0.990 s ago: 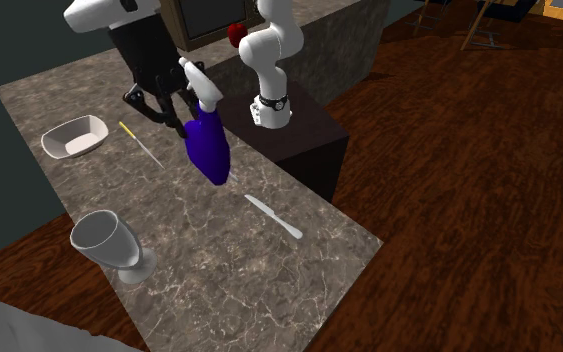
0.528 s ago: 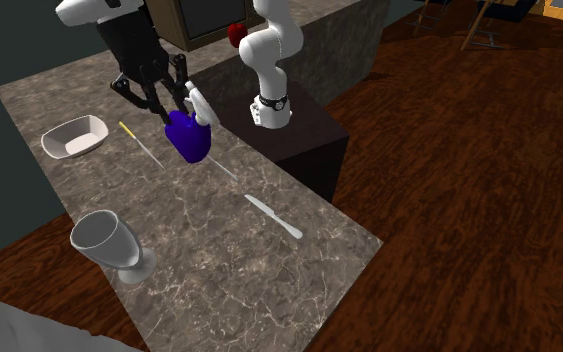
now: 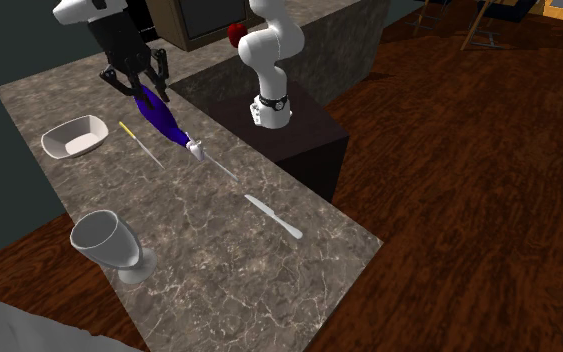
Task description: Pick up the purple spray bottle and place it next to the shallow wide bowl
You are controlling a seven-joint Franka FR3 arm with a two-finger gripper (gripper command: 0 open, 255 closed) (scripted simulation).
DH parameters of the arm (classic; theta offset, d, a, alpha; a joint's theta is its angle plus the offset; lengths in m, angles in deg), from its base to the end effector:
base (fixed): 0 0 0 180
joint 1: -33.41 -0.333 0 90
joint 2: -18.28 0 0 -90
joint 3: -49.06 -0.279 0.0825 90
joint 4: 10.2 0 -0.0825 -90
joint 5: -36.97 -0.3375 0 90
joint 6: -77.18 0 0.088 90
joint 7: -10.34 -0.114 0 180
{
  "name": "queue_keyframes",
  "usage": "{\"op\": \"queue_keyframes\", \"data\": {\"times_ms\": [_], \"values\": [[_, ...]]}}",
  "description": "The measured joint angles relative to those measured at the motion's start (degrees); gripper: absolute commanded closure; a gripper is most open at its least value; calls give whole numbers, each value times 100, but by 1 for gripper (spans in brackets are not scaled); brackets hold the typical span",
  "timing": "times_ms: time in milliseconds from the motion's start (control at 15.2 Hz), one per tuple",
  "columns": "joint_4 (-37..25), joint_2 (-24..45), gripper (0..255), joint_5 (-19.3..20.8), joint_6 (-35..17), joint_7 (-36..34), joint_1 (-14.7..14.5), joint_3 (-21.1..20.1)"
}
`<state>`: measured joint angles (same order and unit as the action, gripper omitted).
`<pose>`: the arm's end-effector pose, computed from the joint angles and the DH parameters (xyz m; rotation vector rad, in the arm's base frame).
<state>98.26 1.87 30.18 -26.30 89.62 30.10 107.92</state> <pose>0.2478 -0.4146 0.5341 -2.9484 -0.5987 -0.5404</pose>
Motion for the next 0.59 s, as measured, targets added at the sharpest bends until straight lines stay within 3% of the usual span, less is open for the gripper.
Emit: {"op": "queue_keyframes", "data": {"times_ms": [594], "values": [[453, -772, 255, 698, 180, 668, 699, 259]]}}
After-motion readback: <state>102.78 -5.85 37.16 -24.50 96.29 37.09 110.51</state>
